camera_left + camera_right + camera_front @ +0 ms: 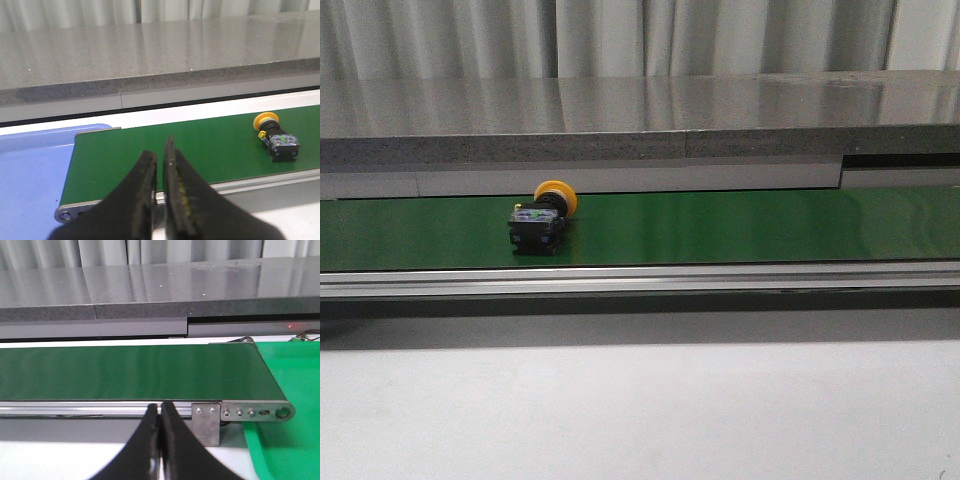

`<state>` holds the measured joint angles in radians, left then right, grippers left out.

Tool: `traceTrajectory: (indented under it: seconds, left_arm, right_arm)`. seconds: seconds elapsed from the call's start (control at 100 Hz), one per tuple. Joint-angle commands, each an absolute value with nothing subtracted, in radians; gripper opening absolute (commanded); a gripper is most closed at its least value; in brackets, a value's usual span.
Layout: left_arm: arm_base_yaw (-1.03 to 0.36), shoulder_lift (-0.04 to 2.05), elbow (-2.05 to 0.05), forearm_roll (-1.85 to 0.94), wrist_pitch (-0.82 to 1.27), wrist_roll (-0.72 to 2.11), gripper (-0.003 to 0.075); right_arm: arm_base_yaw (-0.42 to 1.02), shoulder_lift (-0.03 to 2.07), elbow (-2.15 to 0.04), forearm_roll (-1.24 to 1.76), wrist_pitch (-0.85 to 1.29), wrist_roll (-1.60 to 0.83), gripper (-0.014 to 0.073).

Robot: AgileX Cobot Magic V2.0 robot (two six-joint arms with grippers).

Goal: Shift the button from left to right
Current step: 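Raise the left gripper while the belt carries the button toward the right gripper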

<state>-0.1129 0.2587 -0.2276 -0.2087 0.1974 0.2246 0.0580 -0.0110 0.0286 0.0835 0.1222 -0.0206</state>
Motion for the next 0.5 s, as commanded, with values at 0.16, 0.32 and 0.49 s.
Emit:
traceTrajectory:
  seconds: [0.16, 0.32, 0.49]
  left_arm:
    - [-0.120, 0.272, -0.255, -0.220, 0.112, 0.227, -0.0020]
    - [-0.120, 0.272, -0.255, -0.220, 0.112, 0.227, -0.0020]
    - [-0.120, 0.272, -0.255, -0.220, 0.112, 0.227, -0.0020]
  right_arm:
    - [0.060, -0.030, 0.013, 0.074, 0.007, -0.021, -0.0068]
    - [0.060, -0.029, 0.006, 0.074, -0.039, -0.021, -0.0068]
    - [0.060, 0.001, -0.078, 0.074, 0.036, -0.021, -0.0068]
